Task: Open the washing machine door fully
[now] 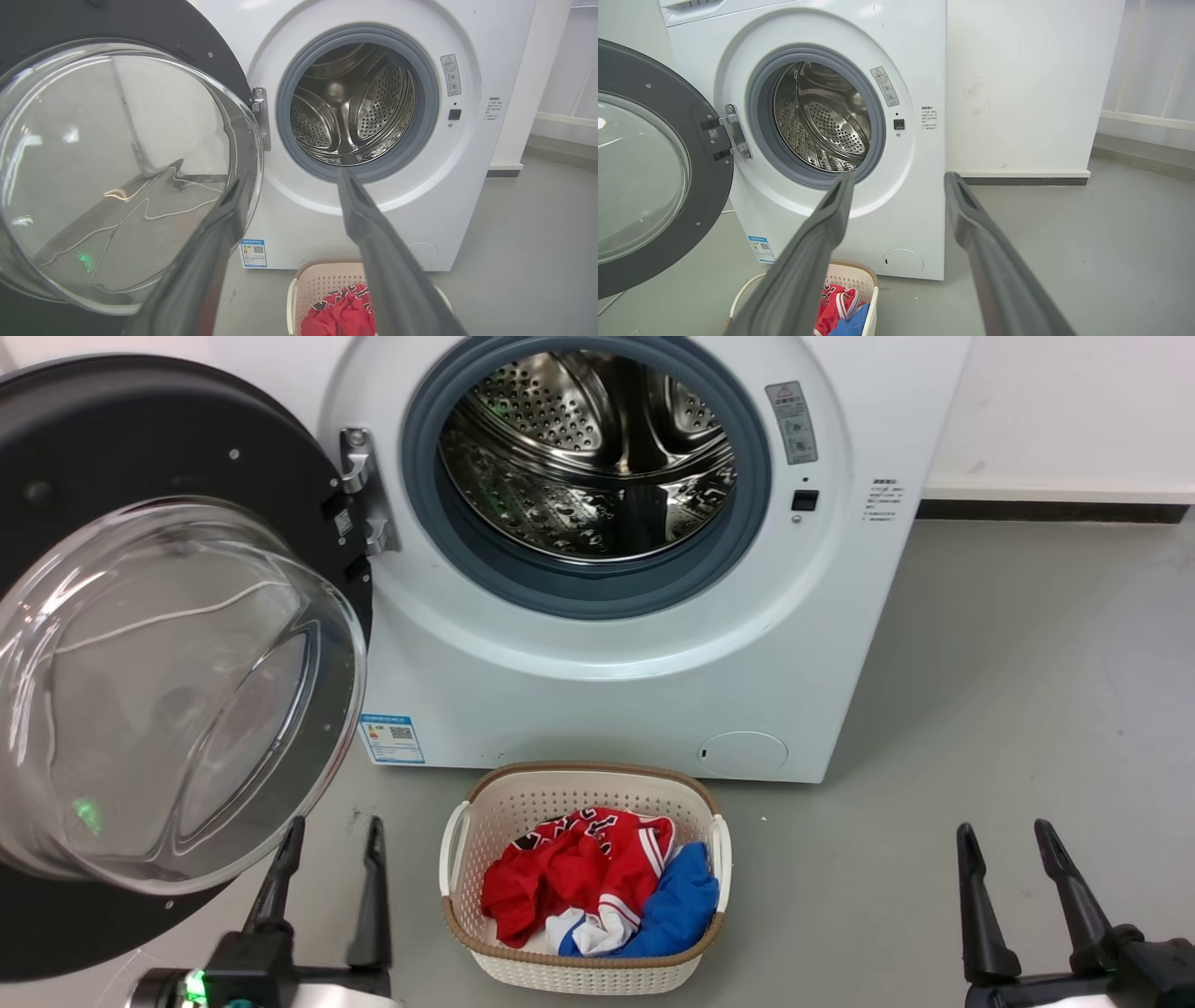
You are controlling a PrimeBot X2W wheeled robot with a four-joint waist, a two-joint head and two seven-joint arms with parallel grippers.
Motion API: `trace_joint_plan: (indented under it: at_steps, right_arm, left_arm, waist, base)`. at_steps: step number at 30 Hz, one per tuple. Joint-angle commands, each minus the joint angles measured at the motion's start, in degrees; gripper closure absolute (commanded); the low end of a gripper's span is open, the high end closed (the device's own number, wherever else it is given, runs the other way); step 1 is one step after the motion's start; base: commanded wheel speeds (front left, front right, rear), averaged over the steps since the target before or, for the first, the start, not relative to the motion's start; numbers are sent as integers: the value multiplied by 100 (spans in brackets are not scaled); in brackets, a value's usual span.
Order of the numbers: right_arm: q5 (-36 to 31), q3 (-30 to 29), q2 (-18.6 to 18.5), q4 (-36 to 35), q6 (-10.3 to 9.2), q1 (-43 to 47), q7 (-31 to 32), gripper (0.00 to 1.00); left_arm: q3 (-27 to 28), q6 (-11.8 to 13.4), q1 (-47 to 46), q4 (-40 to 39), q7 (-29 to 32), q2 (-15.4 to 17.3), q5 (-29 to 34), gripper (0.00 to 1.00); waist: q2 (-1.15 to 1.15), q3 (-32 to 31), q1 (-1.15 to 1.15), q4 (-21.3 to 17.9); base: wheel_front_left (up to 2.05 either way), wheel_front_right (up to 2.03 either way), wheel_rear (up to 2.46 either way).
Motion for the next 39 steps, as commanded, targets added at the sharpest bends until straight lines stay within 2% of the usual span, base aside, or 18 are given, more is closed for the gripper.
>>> trace_joint_plan:
  at_steps: [1, 8, 26, 27, 32, 39]
  right_arm:
    - [20, 12, 13, -15, -1, 86, -12, 0]
    - [18, 26, 12, 5, -1, 95, -12, 0]
    - [17, 27, 13, 112, -1, 12, -12, 0]
    - [18, 30, 0, 109, 0, 47, 0, 100]
    - [62, 55, 0, 375, 0, 125, 27, 100]
    - [899, 72, -49, 489, 0, -20, 167, 100]
  left_arm:
    - [-50, 26, 64, 6, 13, -8, 12, 0]
    - [-293, 70, 98, 138, 13, -8, 33, 0]
    - [-254, 198, -56, 489, 13, -10, 16, 0]
    - [-265, 175, -1, 500, 0, -1, 1, 100]
    - [-288, 166, 130, 792, 4, -2, -14, 100]
    - [-196, 108, -15, 895, 230, -3, -840, 100]
  waist:
    - [0, -8, 1, -45]
    - [0, -11, 1, -199]
    - [0, 4, 1, -276]
    - [0, 5, 1, -277]
    - [0, 5, 1, -277]
    - [0, 18, 1, -280]
  base:
    - [0, 0, 0]
    - [0, 0, 0]
    - [0, 0, 0]
    - [0, 0, 0]
    - [0, 0, 0]
    - [0, 0, 0]
